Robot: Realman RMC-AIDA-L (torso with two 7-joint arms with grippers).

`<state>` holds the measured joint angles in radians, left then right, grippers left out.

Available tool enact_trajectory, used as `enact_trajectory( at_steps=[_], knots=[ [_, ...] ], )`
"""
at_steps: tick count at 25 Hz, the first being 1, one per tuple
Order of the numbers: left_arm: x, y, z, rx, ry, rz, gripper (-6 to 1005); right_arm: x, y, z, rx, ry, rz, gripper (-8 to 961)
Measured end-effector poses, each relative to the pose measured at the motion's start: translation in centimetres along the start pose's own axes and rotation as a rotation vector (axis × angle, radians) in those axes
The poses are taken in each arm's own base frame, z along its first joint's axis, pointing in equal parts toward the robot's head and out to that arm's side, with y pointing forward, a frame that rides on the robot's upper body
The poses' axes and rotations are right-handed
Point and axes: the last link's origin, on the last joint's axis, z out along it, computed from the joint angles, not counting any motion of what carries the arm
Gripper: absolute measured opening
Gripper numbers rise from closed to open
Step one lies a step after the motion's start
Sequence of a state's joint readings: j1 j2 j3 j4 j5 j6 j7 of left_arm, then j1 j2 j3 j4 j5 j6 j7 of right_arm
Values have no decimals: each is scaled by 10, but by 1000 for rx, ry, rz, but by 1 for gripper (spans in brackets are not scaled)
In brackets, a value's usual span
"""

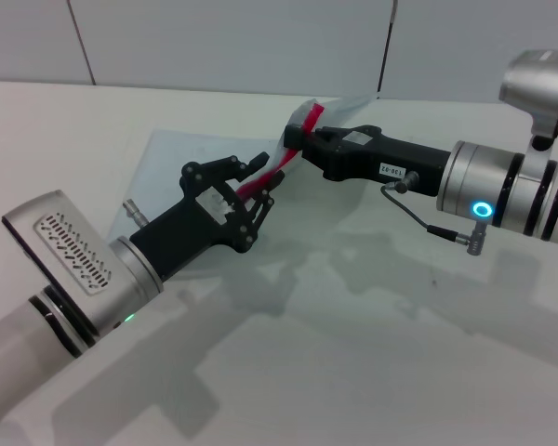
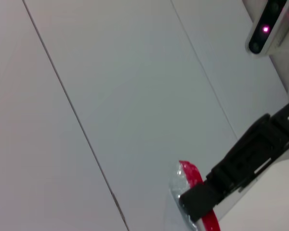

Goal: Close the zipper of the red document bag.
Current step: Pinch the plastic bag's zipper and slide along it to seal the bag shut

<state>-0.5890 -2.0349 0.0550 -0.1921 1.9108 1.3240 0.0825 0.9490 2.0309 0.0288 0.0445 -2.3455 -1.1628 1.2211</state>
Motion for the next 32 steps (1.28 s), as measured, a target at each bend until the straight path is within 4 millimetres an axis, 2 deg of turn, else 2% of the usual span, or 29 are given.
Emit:
enact_trajectory(
  at_steps=[2,10,32],
  knots=[
    [-1,0,0,-1,-11,0,362,0,0,0,0,0,0,91],
    [-2,1,2,-5,-20,1,106,0,0,0,1,0,0,101],
    [-2,5,1,2,-16,57,100,1,-2,-1,13,5,-1,127]
  ],
)
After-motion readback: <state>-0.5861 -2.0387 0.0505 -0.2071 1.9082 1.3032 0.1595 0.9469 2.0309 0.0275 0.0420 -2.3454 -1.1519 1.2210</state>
